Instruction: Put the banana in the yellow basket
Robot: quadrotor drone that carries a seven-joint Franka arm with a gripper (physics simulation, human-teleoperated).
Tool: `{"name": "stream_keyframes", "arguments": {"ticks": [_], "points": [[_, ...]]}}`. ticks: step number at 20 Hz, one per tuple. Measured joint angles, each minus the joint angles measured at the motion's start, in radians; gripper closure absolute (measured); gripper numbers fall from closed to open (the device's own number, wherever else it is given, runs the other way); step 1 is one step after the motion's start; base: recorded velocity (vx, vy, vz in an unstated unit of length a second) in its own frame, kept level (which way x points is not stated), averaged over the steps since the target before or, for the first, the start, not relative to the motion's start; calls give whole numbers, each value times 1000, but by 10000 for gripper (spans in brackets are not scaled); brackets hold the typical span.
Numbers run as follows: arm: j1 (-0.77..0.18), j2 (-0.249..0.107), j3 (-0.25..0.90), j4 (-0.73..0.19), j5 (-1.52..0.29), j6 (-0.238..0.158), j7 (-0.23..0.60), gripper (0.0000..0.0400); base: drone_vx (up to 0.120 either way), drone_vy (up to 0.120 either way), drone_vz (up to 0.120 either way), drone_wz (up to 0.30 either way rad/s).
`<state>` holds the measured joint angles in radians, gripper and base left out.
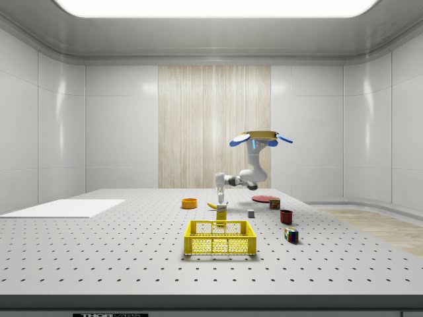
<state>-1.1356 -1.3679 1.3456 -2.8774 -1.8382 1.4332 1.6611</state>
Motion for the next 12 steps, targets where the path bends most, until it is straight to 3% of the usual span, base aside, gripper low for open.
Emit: {"name": "stream_keyframes", "arguments": {"ticks": [2,12], "points": [[-2,-6,1,0,3,6,1,0,120,0,0,0],[-7,-41,-55,12,-43,57,1,0,4,0,0,0]]}}
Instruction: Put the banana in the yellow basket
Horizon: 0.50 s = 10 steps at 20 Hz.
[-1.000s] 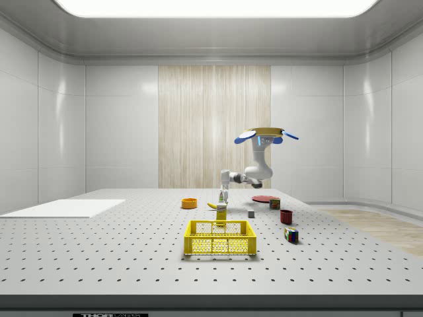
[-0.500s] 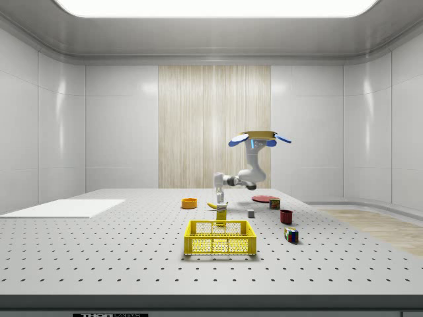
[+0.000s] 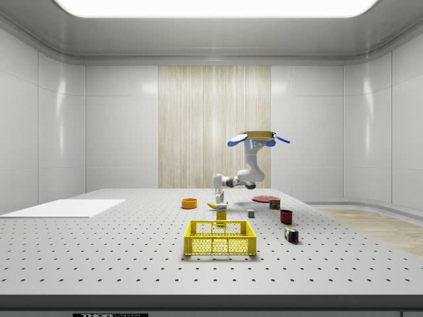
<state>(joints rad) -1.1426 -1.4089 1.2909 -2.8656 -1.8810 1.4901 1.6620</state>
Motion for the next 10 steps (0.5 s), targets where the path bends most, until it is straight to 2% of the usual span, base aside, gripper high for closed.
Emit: {"name": "stream_keyframes", "arguments": {"ticks": [10], "points": [[-28,-18,-69,18,-63,42,18,0,0,0,0,0]]}}
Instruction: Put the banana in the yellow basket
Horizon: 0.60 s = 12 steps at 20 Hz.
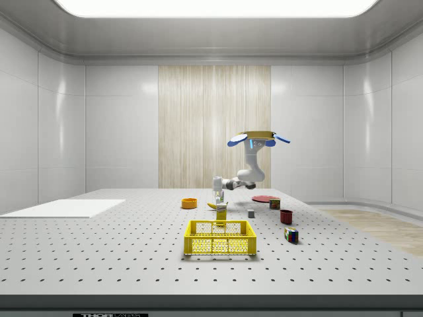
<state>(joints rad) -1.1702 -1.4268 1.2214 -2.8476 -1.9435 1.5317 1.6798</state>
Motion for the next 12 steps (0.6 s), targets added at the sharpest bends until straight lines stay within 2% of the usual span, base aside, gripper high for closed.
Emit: {"name": "stream_keyframes", "arguments": {"ticks": [2,5,7,11,12], "points": [[-3,-2,-5,2,-4,4,2,98,0,0,0,0],[-6,-5,-9,3,-7,8,4,178,0,0,0,0],[-8,-6,-10,4,-8,10,5,205,0,0,0,0],[-10,-9,-11,4,-11,12,10,208,0,0,0,0],[0,-3,-14,5,-19,14,-22,217,0,0,0,0]]}}
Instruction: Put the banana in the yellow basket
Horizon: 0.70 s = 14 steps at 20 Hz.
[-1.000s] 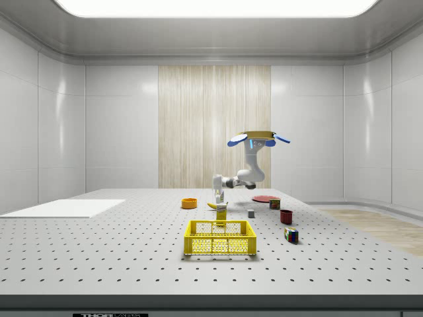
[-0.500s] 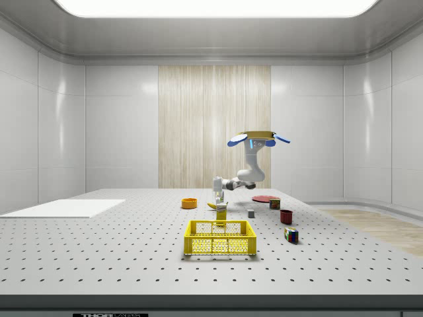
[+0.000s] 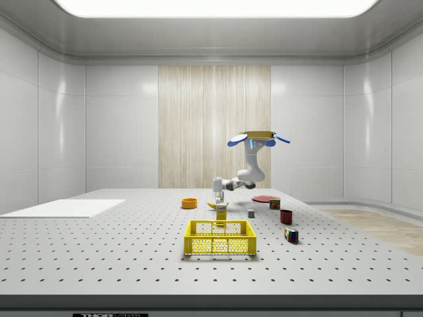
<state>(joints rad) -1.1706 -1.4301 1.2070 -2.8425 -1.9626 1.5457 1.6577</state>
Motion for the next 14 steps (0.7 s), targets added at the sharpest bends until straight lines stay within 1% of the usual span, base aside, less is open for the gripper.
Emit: {"name": "stream_keyframes", "arguments": {"ticks": [1,5,11,14], "points": [[-12,-4,5,-6,12,-2,64,210,0,0,0,0],[-11,-8,42,-13,46,-14,53,208,0,0,0,0],[-8,-8,135,-30,134,-46,50,205,0,0,0,0],[-10,-8,184,-36,181,-60,52,205,0,0,107,0]]}}
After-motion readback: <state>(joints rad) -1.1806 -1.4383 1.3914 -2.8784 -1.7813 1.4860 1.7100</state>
